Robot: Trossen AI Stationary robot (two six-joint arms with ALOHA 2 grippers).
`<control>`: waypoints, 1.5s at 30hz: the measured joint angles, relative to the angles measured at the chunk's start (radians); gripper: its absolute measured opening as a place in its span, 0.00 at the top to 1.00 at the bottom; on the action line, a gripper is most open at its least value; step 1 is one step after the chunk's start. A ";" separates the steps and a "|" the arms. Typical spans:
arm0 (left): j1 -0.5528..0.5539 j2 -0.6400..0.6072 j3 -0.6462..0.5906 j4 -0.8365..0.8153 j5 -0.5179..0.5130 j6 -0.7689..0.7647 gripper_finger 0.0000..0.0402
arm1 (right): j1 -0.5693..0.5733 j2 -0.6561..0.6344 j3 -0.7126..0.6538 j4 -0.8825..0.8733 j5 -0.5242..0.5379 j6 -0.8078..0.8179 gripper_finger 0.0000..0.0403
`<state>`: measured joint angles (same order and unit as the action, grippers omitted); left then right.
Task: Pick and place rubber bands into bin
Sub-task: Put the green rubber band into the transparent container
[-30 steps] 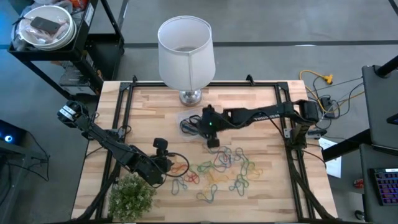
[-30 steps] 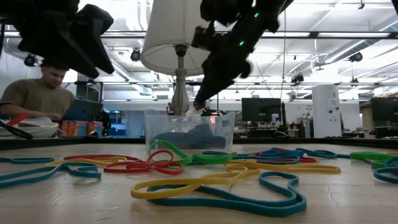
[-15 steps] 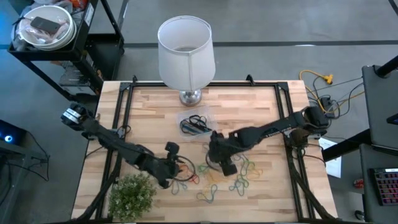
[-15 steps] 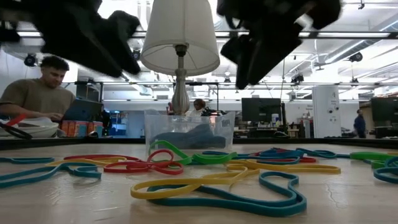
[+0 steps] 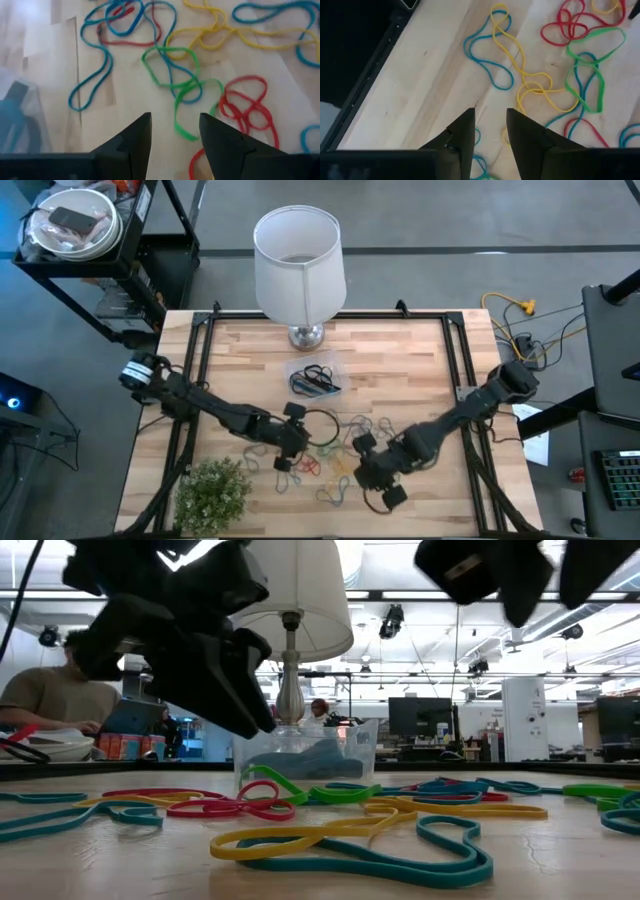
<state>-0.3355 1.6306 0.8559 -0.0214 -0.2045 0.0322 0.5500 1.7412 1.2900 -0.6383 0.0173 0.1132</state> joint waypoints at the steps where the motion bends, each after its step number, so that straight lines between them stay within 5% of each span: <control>1: 0.002 0.004 0.000 0.003 0.012 0.000 0.63 | 0.017 0.000 0.000 0.001 0.018 0.006 0.75; 21: 0.042 0.117 0.008 0.046 0.094 -0.003 0.64 | 0.207 0.000 -0.002 0.012 0.231 0.072 0.81; 31: 0.042 0.118 0.009 0.030 0.099 0.065 0.96 | 0.207 0.000 -0.002 0.015 0.248 0.071 0.83; 45: 0.039 0.006 0.034 0.035 -0.126 0.139 1.00 | 0.207 0.000 -0.002 0.014 0.248 0.071 0.83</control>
<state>-0.2962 1.6366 0.8899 0.0132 -0.3309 0.1710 0.7570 1.7412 1.2881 -0.6243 0.2656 0.1841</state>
